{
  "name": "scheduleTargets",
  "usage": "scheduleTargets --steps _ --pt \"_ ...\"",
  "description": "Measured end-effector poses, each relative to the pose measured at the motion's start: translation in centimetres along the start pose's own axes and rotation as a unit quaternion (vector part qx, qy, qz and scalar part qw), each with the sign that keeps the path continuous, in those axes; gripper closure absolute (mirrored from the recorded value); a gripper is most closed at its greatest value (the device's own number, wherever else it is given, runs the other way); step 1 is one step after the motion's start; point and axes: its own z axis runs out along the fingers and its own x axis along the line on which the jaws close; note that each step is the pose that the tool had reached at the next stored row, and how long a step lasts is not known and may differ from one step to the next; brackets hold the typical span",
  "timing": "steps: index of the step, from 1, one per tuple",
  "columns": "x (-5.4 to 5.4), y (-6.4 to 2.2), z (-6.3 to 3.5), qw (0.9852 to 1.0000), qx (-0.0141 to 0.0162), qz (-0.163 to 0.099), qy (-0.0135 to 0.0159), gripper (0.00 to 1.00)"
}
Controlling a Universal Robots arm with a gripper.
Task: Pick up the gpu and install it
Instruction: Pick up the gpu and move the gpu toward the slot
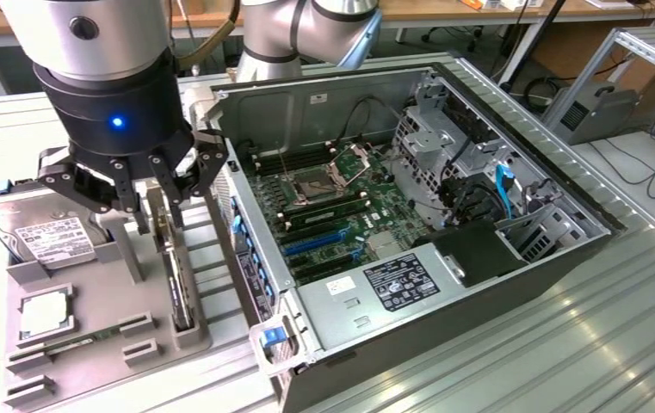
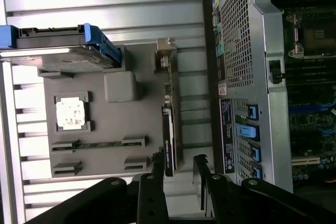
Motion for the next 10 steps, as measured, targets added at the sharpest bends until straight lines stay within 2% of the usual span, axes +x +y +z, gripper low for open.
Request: scheduleTargets --steps 7,10 --pt "0.0 -0.02 1.53 1.0 0.0 0.0 0.0 0.64" --pt "0.0 -0.03 1.64 1.0 0.0001 0.0 0.0001 0.64"
